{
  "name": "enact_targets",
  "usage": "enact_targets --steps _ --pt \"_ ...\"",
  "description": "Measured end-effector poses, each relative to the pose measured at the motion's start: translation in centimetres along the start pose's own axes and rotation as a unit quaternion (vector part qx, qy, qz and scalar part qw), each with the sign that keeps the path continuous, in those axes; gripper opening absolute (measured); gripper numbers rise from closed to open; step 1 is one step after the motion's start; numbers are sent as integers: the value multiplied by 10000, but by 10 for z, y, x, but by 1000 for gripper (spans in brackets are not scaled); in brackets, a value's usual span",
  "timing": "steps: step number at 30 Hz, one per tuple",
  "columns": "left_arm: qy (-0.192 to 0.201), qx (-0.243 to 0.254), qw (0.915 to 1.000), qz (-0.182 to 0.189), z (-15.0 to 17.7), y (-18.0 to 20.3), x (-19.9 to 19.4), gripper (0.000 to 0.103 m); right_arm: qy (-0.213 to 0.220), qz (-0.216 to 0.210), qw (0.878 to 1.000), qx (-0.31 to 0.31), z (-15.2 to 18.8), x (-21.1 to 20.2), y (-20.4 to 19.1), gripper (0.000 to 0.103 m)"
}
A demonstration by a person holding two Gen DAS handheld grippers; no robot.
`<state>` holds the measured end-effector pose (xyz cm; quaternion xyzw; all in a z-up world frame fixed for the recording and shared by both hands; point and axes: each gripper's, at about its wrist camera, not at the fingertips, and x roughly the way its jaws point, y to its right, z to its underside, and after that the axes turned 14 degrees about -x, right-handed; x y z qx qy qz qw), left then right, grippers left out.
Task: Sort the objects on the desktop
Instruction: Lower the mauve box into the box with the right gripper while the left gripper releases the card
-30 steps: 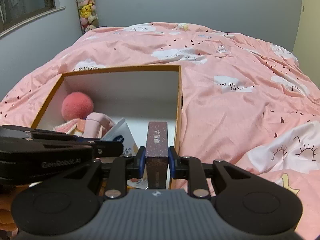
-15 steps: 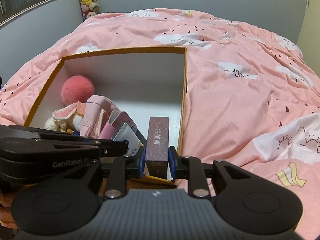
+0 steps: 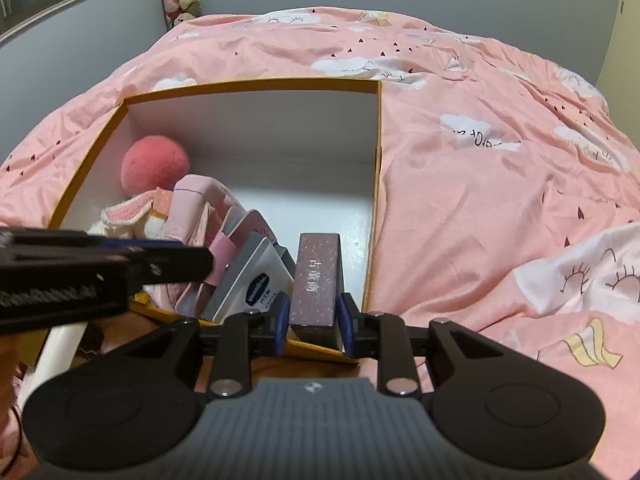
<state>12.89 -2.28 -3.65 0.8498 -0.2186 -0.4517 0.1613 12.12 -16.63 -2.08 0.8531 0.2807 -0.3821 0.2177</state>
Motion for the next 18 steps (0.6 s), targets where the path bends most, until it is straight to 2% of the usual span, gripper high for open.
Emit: enact_targets --steps 10,12,14,18 --pt "46 -183 9997 -153 6 -13 -14 24 61 70 10000 35 3 -9 0 29" --pt "110 -151 9997 -177 8 -13 -19 24 131 83 9999 49 5 -13 -2 31" --pt "196 -82 9995 -223 11 -12 -24 24 275 87 9996 41 8 -18 -5 40" --pt "353 86 9989 -292 16 -7 -33 24 584 268 9978 -157 14 -28 -17 48"
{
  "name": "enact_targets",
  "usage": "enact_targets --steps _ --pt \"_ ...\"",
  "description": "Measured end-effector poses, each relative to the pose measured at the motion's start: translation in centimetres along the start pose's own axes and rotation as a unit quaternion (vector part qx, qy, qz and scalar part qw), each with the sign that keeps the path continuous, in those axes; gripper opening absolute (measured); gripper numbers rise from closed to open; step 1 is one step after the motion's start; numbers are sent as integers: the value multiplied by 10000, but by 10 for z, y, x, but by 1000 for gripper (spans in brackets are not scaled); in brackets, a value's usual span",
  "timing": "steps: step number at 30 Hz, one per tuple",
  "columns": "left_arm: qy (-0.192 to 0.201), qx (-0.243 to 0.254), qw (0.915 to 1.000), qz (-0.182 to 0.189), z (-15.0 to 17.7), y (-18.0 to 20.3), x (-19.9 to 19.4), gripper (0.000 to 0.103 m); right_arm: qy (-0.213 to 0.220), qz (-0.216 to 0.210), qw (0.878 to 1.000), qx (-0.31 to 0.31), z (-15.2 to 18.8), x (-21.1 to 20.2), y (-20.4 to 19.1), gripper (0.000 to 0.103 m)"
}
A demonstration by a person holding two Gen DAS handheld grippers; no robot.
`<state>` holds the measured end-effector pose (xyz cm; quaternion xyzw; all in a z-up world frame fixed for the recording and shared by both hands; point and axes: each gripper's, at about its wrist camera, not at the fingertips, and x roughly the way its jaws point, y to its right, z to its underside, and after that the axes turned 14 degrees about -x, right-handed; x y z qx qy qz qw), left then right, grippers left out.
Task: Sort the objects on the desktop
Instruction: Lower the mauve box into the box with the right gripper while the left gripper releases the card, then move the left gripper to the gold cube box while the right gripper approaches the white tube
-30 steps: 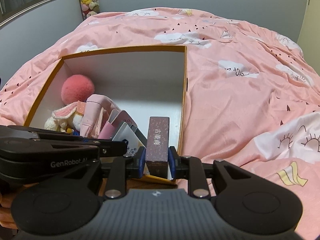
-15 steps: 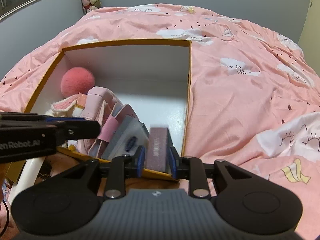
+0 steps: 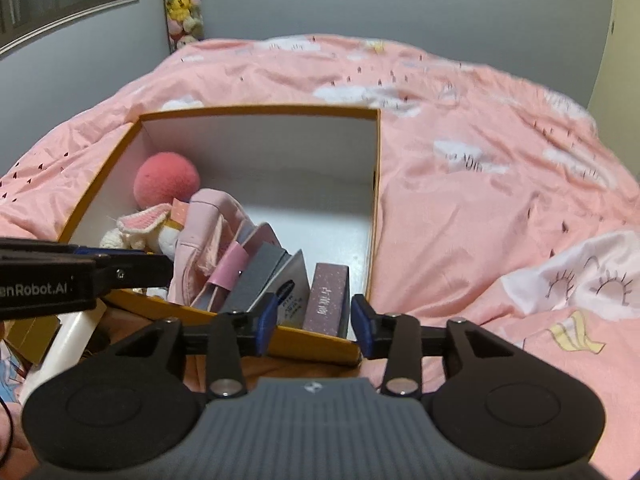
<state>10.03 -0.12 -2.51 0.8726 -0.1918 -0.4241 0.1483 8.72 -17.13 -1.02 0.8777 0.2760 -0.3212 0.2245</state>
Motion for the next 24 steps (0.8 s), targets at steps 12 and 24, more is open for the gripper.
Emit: enact_targets --steps 12,24 --pt "473 573 9965 -380 22 11 -28 24 513 -136 9984 -219 8 -25 -27 71" --pt "342 908 9911 -916 48 6 -40 34 199 -858 9934 -736 24 -25 -74 72"
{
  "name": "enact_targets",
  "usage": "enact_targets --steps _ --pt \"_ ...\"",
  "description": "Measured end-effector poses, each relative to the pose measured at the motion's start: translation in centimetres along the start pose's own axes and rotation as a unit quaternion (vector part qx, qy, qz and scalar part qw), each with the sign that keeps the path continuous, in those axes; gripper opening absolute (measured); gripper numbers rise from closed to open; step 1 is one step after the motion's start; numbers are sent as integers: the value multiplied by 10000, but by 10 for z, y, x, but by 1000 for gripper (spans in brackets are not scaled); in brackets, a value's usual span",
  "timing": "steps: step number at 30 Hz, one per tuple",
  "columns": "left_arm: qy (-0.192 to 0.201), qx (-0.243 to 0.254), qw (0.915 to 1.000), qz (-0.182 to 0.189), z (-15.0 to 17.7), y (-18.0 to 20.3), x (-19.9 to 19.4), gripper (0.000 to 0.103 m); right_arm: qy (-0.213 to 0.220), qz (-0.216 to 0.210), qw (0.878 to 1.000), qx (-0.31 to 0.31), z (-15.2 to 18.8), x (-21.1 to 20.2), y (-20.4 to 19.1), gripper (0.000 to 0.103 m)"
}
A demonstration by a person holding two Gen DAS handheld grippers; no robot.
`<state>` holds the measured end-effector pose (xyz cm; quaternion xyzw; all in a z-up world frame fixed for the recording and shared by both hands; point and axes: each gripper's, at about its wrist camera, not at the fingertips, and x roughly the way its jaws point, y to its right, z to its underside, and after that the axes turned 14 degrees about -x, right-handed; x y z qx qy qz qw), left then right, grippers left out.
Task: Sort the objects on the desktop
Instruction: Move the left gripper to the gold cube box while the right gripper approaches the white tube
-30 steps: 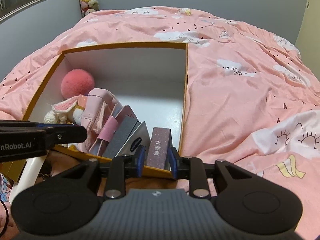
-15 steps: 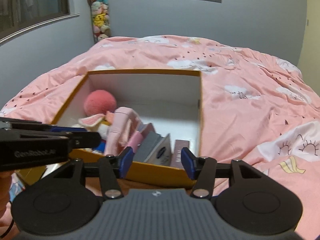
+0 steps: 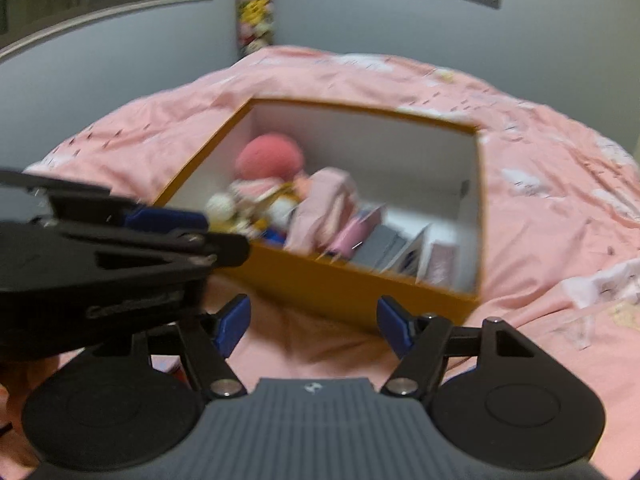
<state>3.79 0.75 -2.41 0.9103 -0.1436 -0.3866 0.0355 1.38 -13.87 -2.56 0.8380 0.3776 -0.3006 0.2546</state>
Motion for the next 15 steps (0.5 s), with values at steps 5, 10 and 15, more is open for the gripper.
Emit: enact_targets --steps 5,10,15 --pt "-393 -6 9992 -82 10 -7 5 35 -364 -220 9987 -265 7 13 -22 72" --pt "-566 -64 9982 -168 13 -14 7 35 -641 -309 9974 -115 13 20 -23 72" --pt "-770 -137 9965 -308 16 -20 10 35 -863 -313 9957 92 17 28 -15 72"
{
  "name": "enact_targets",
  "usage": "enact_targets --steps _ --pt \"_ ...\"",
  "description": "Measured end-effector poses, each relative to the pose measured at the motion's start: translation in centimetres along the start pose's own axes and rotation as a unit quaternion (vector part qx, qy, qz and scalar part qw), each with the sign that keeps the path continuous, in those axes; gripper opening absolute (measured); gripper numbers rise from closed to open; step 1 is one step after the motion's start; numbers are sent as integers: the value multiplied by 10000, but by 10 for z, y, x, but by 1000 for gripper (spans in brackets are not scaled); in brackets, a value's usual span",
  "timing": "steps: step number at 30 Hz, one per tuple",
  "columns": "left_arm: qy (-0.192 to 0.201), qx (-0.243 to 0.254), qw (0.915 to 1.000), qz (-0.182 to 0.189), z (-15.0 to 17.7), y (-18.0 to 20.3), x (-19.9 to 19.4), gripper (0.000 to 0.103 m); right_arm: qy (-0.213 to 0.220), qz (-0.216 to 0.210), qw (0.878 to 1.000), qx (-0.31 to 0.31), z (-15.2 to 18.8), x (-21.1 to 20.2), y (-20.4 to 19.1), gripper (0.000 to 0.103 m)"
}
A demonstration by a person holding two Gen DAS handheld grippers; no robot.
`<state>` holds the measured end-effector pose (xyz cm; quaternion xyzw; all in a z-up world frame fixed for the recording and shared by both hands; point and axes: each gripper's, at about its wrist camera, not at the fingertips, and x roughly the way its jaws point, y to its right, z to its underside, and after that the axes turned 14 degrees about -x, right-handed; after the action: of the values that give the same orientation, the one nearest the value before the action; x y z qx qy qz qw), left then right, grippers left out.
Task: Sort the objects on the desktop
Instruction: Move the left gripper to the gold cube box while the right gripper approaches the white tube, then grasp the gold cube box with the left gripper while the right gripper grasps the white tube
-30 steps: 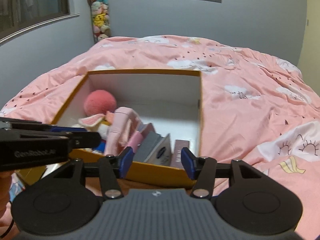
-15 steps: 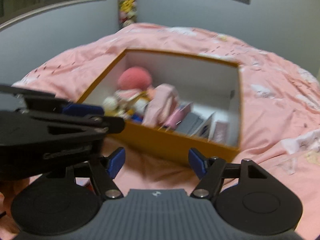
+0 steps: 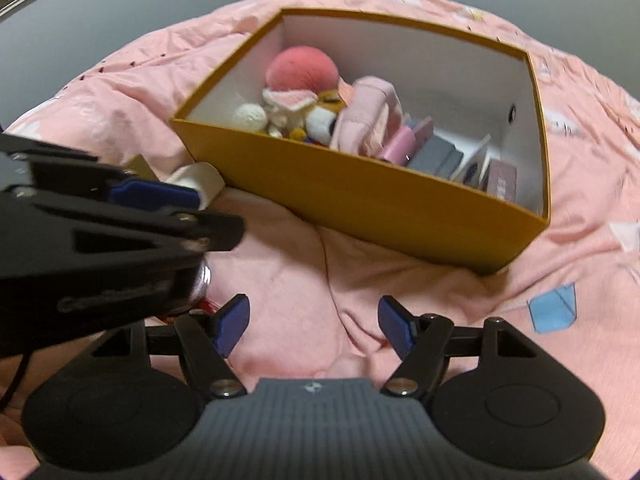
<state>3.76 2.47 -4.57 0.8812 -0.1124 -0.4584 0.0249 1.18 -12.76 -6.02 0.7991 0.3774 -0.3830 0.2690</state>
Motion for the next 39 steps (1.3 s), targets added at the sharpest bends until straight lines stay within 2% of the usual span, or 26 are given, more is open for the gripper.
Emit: enact_targets --steps 10,18,21,22,23,27,30,33,39 --pt "-186 -117 9996 -182 -1 -13 1 35 -44 -70 10000 -5 -1 0 -1 73" --pt "-103 -203 9986 -475 -14 -34 -8 35 99 -279 9996 16 -18 -3 5 73" --pt "-27 -219 9977 -636 -21 -43 -15 39 164 -375 9991 53 -28 -4 7 72" --pt "23 -215 9976 -664 -24 -47 -18 44 176 -392 9991 51 -32 -4 6 72" --pt "72 -205 9974 -681 -27 -50 -21 54 185 -413 9990 40 -35 -3 6 72" --pt "204 -177 9952 -939 -38 -67 -32 59 207 -549 9983 -60 -46 0 -2 72" --pt "78 -481 9937 -1014 -45 -88 -31 59 249 -612 9976 -224 -51 1 -11 72" --pt "-137 -823 9923 -913 -46 -106 -29 59 265 -756 9962 -336 -55 3 -17 72" --pt "-447 -930 9920 -720 -40 -113 -21 60 153 -1143 9926 -379 -61 14 -23 71"
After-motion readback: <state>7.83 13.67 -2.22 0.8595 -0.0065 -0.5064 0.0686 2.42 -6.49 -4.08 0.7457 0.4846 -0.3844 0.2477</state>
